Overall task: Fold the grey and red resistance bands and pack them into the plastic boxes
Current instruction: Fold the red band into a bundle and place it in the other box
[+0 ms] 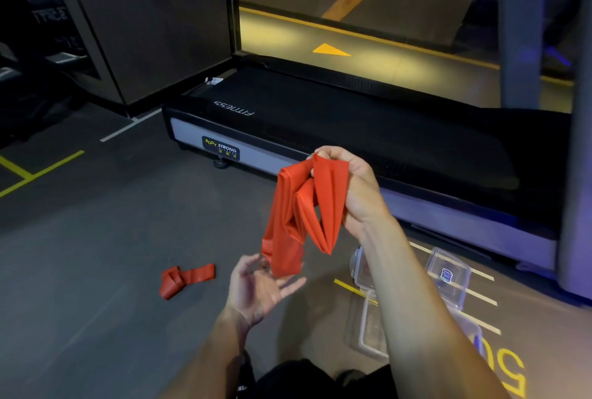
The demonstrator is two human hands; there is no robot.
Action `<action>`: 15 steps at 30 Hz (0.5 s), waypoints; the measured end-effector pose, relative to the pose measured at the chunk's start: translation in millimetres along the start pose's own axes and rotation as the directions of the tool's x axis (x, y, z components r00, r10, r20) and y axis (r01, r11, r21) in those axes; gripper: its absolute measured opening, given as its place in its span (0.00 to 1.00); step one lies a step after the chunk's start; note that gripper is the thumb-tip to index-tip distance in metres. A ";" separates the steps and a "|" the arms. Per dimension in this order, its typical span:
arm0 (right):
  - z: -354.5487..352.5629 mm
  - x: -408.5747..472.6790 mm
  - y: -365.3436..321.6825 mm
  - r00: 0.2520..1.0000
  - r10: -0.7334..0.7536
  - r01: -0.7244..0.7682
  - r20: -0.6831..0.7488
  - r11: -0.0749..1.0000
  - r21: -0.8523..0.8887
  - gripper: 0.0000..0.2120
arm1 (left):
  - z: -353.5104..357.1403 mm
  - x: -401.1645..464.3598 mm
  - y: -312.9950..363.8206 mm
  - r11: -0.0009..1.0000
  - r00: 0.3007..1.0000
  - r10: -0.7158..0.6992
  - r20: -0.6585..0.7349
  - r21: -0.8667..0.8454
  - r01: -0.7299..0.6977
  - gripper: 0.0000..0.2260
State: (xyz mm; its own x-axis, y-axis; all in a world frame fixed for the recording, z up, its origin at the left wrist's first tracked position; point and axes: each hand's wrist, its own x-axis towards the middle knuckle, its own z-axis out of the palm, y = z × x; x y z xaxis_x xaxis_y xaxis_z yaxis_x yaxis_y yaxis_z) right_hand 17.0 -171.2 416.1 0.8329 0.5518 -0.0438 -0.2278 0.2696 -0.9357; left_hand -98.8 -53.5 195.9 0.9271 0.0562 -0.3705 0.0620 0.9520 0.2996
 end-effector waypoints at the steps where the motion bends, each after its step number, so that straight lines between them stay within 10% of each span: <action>1: -0.3 0.8 1.1 1.000 0.004 -0.004 -0.008 1.000 0.002 0.03 | 2.5 -1.8 1.4 0.999 1.000 0.001 -0.021 0.050 0.000 0.14; 7: 0.4 3.6 8.5 1.000 0.008 -0.009 -0.022 0.998 -0.062 0.02 | 29.5 7.9 6.7 0.728 0.929 0.119 -0.350 0.667 0.158 0.09; 15: -15.5 10.7 31.3 0.993 0.043 -0.081 -0.109 0.925 -0.372 0.08 | 52.5 37.0 46.4 0.303 0.898 0.405 -0.173 0.952 0.047 0.20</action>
State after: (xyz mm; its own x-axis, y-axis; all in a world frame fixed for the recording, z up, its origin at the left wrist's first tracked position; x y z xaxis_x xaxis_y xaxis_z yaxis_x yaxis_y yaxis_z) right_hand 26.7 -169.1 381.0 0.8724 0.4733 -0.1220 -0.0903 -0.0891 -0.9919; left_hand -42.2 -23.0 242.3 0.7934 0.4884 -0.3634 0.4137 0.0053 0.9104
